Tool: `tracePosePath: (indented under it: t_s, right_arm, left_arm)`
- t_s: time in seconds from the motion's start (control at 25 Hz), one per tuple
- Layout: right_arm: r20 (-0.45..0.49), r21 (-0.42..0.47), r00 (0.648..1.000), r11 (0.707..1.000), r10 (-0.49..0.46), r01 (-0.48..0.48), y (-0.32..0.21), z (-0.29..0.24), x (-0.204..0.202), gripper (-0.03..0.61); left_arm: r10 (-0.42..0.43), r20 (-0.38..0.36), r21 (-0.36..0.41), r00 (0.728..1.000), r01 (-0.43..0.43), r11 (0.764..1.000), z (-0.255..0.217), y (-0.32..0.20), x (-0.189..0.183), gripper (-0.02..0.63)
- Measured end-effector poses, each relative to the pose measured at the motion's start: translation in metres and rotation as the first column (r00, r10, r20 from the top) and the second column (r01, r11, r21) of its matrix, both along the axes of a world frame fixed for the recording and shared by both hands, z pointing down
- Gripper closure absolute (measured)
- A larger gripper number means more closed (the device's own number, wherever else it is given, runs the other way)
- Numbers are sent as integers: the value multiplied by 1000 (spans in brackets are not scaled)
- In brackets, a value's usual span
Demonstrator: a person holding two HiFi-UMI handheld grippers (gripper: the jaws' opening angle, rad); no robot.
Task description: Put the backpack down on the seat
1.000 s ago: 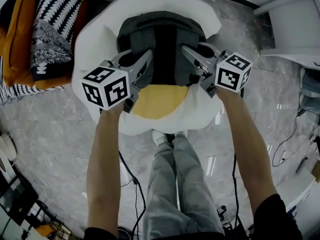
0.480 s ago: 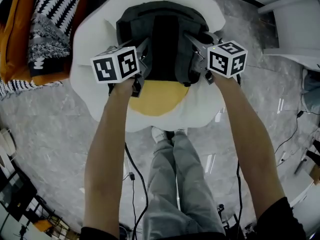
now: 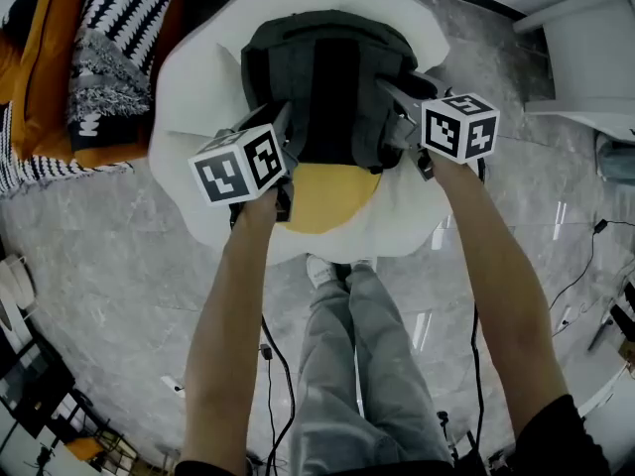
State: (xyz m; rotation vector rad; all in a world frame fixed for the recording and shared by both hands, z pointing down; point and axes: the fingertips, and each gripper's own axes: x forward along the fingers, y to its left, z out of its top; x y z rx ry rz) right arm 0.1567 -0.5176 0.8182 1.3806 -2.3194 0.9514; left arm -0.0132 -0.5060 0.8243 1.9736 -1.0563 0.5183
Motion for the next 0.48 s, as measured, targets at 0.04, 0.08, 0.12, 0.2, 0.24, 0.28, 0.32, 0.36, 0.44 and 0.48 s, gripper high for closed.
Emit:
tracePosePath:
  t_s: [0.04, 0.08, 0.12, 0.2, 0.24, 0.28, 0.32, 0.36, 0.44, 0.48]
  right_arm:
    - [10, 5, 1000, 1000, 25, -25, 5, -2, 4, 445]
    - [18, 10, 999, 999, 46, -46, 11, -4, 8, 446]
    - [22, 14, 998, 998, 60, -61, 17, -6, 11, 446]
    - [21, 18, 997, 997, 80, -81, 31, -8, 15, 451]
    - [20, 19, 995, 995, 98, -98, 38, -9, 16, 465]
    - [24, 21, 992, 992, 127, -128, 44, -11, 19, 494]
    - [33, 23, 985, 986, 167, -167, 50, -13, 22, 545]
    - [47, 25, 978, 978, 205, -206, 56, -15, 24, 572]
    - [66, 25, 969, 970, 240, -242, 68, -22, 22, 572]
    - [65, 26, 969, 971, 237, -239, 74, -25, 19, 572]
  left_arm:
    - [-20, 2, 4, 1000, 20, 1000, -1, 4, -6, 530]
    - [-40, 0, 7, 999, 40, 999, -2, 8, -12, 552]
    - [-60, -4, 7, 998, 60, 998, -3, 13, -17, 582]
    - [-93, 3, -2, 996, 93, 996, -1, 23, -28, 614]
    - [-108, 23, -10, 994, 108, 994, 1, 29, -34, 614]
    - [-120, 43, -18, 992, 121, 993, 3, 34, -39, 614]
    - [-128, 53, -23, 990, 130, 991, 3, 40, -42, 614]
    - [-132, 51, -22, 990, 133, 991, 1, 45, -43, 614]
    - [-128, 38, -16, 991, 128, 992, -5, 56, -40, 614]
    - [-123, 35, -13, 992, 123, 992, -9, 62, -38, 614]
